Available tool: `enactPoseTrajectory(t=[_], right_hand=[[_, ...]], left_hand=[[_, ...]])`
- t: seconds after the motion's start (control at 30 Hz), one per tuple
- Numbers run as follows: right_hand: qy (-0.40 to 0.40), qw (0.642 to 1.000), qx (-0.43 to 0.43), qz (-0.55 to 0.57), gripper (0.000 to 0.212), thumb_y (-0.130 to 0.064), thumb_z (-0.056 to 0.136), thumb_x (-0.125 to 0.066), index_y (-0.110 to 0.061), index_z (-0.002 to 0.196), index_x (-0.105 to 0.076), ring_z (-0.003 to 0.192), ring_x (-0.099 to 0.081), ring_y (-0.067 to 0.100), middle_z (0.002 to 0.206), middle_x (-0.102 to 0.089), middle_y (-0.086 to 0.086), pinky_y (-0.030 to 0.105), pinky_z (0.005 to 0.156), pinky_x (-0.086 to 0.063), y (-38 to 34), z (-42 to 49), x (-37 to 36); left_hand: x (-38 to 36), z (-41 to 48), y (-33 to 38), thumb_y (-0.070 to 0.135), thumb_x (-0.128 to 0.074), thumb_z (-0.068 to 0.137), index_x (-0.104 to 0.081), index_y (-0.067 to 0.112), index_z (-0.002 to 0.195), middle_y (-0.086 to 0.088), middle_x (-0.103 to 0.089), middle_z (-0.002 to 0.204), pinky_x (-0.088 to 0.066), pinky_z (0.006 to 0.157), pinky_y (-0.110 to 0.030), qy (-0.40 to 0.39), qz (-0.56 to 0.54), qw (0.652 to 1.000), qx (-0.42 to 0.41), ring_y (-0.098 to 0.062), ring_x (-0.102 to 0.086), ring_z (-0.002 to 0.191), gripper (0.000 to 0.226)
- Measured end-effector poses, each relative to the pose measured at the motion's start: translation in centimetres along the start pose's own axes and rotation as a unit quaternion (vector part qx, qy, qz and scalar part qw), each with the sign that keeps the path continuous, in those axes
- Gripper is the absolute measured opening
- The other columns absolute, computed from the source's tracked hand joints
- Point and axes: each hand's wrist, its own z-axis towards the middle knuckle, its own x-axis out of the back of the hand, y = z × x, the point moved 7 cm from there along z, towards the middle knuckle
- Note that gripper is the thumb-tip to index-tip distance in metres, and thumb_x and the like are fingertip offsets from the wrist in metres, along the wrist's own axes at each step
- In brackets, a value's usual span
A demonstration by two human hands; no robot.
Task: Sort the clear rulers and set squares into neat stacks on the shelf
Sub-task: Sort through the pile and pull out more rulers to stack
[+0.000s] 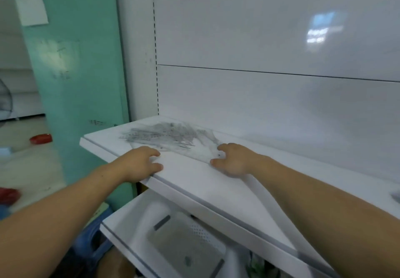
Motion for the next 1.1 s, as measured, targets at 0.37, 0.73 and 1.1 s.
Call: enactPoseTrajectory(t=[0.37, 0.73, 1.1], right_hand=[[-0.027, 0.999, 0.044, 0.004, 0.048, -0.056, 0.082, -0.062, -0.029, 0.122, -0.06, 0.119, -0.048, 0.019, 0.121, -0.045, 0.001, 0.03, 0.1, -0.038, -2.5, 10.1, -0.2], [0.005, 1.0, -0.017, -0.009, 0.048, -0.05, 0.09, -0.052, -0.022, 0.13, -0.054, 0.113, -0.05, 0.02, 0.123, -0.053, 0.003, 0.031, 0.095, -0.039, -0.4, 14.9, 0.6], [0.061, 0.984, -0.168, -0.003, 0.042, -0.047, 0.093, -0.049, -0.015, 0.116, -0.062, 0.112, -0.051, 0.023, 0.12, -0.058, 0.005, 0.031, 0.092, -0.039, 0.2, 13.1, 0.6]], left_hand=[[0.3, 9.9, -2.3, 0.054, -0.05, 0.089, -0.03, 0.034, 0.145, 0.007, -0.018, 0.157, -0.016, 0.116, -0.038, 0.011, 0.049, 0.996, -0.069, -0.019, -0.019, 0.144, 0.063], [2.4, 15.4, -3.3, 0.037, -0.066, 0.084, -0.053, 0.024, 0.131, 0.0, -0.053, 0.121, -0.039, 0.089, -0.025, 0.005, 0.037, 0.992, -0.121, -0.011, -0.046, 0.098, 0.05], [4.0, 18.5, -4.0, 0.023, -0.057, 0.088, -0.055, 0.016, 0.128, 0.0, -0.051, 0.117, -0.041, 0.086, -0.025, 0.008, 0.04, 0.982, -0.186, -0.019, -0.053, 0.102, 0.04]])
